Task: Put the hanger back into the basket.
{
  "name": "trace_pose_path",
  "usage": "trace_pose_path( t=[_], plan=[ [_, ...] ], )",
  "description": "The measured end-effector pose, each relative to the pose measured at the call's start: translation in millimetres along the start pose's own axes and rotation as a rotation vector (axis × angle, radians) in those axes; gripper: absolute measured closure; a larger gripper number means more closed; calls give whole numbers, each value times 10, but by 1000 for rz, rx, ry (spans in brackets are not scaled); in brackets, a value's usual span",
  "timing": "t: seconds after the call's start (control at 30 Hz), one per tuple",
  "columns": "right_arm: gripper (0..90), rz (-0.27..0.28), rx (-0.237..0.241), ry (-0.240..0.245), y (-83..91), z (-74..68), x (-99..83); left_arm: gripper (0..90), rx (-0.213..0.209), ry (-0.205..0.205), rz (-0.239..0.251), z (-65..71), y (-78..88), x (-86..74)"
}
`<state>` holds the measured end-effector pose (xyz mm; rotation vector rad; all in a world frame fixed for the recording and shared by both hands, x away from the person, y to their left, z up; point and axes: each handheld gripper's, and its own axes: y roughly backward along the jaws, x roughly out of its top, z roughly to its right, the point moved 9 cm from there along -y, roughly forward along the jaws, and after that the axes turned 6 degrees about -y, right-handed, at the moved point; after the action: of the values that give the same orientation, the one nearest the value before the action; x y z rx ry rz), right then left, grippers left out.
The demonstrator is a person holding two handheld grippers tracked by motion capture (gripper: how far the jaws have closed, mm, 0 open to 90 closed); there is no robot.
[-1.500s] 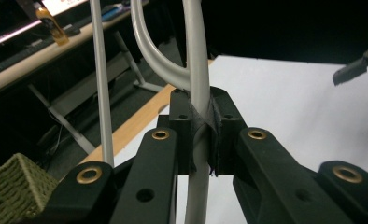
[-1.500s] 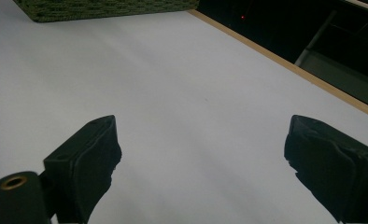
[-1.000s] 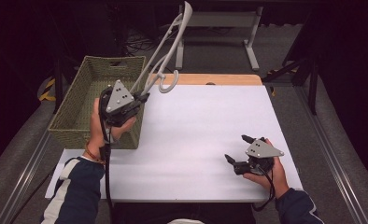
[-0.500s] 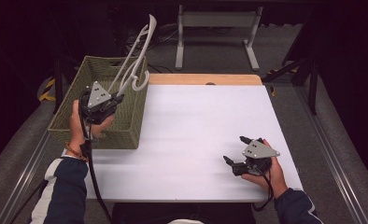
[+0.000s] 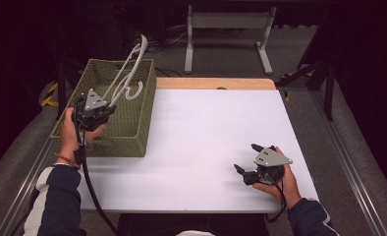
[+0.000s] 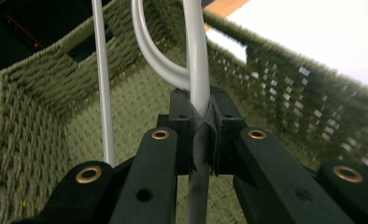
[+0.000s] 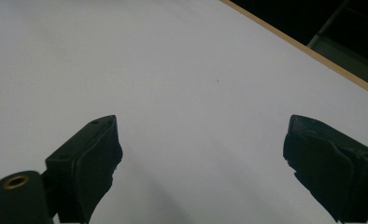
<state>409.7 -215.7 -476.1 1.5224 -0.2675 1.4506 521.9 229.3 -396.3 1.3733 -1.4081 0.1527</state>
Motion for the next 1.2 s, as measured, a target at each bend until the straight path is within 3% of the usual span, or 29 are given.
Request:
trace_pose_path(
  t=[0.2, 0.4, 0.57, 0.63, 0.8, 0.93, 1.03, 1.17, 1.2],
  plan=[
    [113, -3, 2, -1, -1, 0, -6, 820, -9, 2, -45, -36, -10, -163],
    [113, -7, 3, -2, -8, 2, -14, 813, -35, -23, -78, -25, -21, -280],
    [113, -11, 8, 5, -12, -9, -18, 798, -44, -7, -112, -22, -53, -376],
    [113, -13, 9, 6, -14, -10, -21, 772, -26, 4, -122, -44, -63, -426],
    [113, -15, 9, 9, -10, -10, -21, 706, -25, 36, -96, -57, -27, -429],
    [113, -10, 5, 14, 2, -12, -3, 551, -13, 49, -75, -67, 8, -410],
    [113, -9, 3, 13, 5, -4, -3, 475, -34, 65, -33, -32, 33, -367],
    [113, -8, -2, 12, 9, 6, -3, 362, -46, 84, 77, 45, 82, -225],
    [113, -6, -3, 10, 10, 9, -1, 315, -46, 84, 77, 45, 82, -225]
  ],
)
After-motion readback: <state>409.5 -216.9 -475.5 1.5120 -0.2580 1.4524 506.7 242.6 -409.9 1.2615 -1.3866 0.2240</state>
